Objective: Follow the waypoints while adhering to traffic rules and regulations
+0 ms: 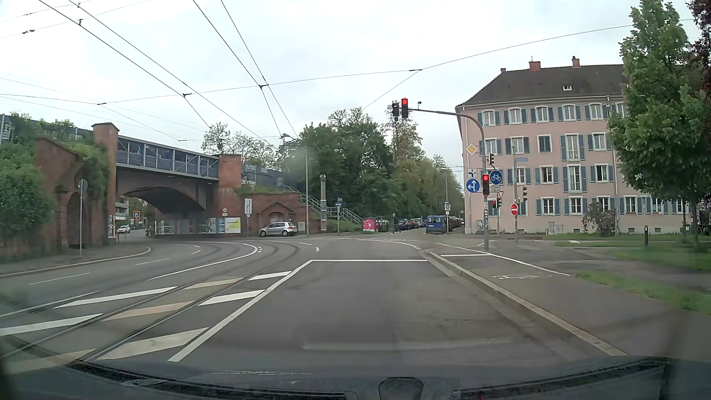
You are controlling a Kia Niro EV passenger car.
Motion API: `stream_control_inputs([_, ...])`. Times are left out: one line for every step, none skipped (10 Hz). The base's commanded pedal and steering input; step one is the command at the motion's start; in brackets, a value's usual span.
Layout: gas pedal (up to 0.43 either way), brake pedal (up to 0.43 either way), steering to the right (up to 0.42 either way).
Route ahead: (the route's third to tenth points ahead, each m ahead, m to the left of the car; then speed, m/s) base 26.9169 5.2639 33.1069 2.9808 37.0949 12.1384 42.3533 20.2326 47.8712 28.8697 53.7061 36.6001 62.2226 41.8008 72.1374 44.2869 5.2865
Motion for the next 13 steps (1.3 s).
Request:
stream_control_inputs([0.000, 0.159, 0.003])
stream_control_inputs([0.000, 0.159, 0.003])
stream_control_inputs([0.000, 0.165, 0.003])
stream_control_inputs([0.000, 0.171, 0.003])
stream_control_inputs([0.000, 0.177, 0.002])
stream_control_inputs([0.000, 0.177, 0.001])
stream_control_inputs([0.000, 0.177, 0.000])
stream_control_inputs([0.000, 0.177, 0.000])
stream_control_inputs([0.000, 0.177, 0.000])
stream_control_inputs([0.000, 0.177, 0.000])
stream_control_inputs([0.000, 0.177, 0.000])
stream_control_inputs([0.000, 0.177, -0.001])
stream_control_inputs([0.000, 0.183, -0.001])
